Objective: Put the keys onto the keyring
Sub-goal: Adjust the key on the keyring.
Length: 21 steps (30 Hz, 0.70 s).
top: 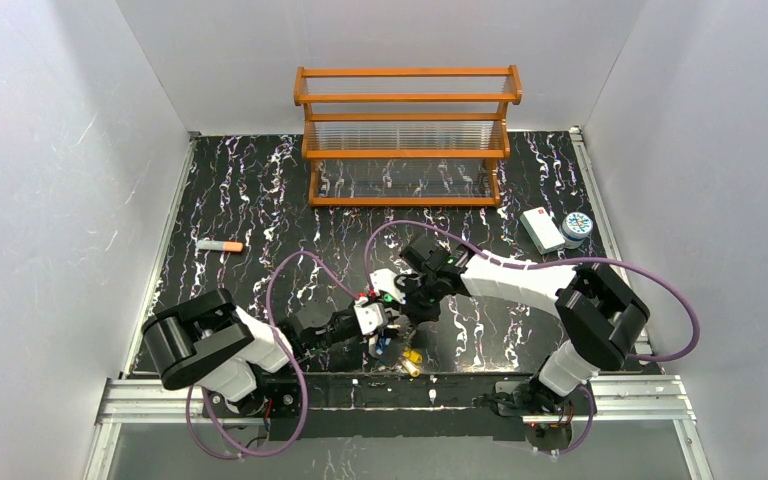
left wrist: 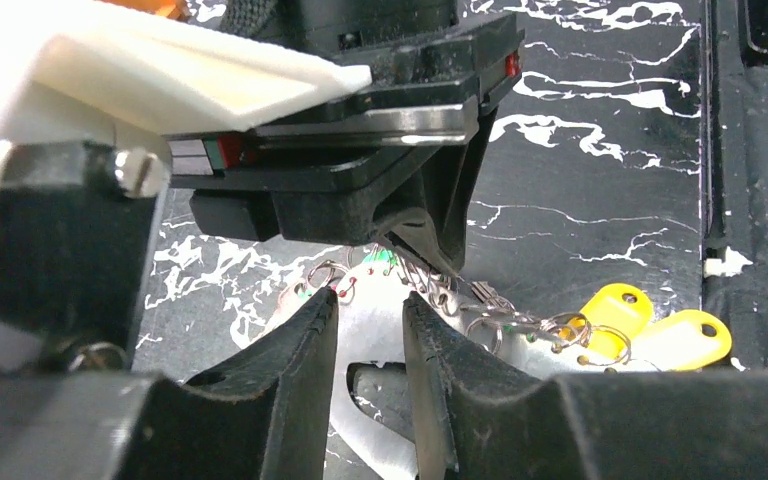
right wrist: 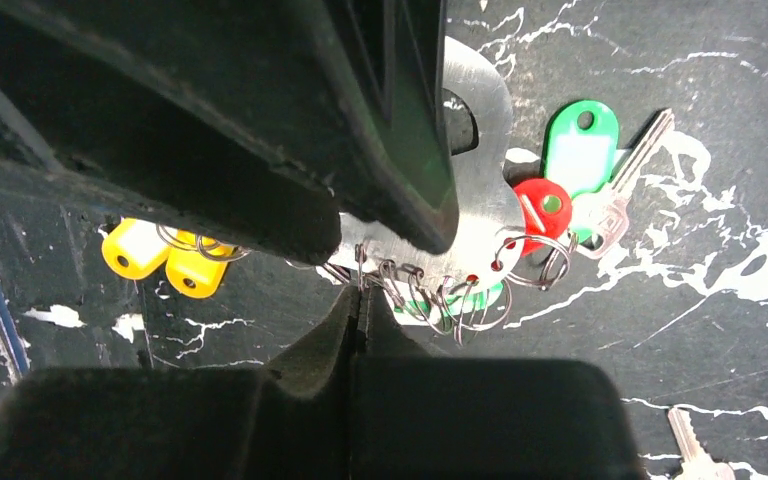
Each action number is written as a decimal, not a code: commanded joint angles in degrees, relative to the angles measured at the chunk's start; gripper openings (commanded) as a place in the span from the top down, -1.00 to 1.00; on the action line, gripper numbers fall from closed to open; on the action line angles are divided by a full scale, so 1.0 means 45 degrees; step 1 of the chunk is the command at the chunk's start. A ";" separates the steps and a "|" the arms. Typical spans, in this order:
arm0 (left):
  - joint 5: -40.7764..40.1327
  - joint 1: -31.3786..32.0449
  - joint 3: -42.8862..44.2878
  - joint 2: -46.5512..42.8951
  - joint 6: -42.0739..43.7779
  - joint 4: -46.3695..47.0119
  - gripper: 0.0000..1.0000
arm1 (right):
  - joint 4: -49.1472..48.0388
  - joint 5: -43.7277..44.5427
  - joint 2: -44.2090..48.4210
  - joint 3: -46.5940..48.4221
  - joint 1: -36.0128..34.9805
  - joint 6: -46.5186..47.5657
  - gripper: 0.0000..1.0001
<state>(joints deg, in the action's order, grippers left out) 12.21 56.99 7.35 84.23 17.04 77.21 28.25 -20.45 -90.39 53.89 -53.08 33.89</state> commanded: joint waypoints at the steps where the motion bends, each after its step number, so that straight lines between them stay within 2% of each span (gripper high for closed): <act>1: 0.0320 -0.0028 0.0424 0.0181 0.0486 -0.0497 0.42 | 0.0443 -0.0051 0.0173 -0.0056 -0.0102 0.0123 0.97; 15: 0.2164 -0.0013 0.1626 0.2405 0.0284 -0.0412 0.45 | -0.0247 -0.0656 0.1070 -0.0458 -0.0112 -0.0136 0.97; 21: 0.2271 0.0014 0.1493 0.2919 0.0138 0.0368 0.43 | -0.0981 -0.1038 0.1532 -0.0811 -0.0099 -0.0388 0.97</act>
<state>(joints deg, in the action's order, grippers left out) 20.25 56.38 12.38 95.48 18.00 79.94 32.03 -17.67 -87.24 49.63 -51.27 31.14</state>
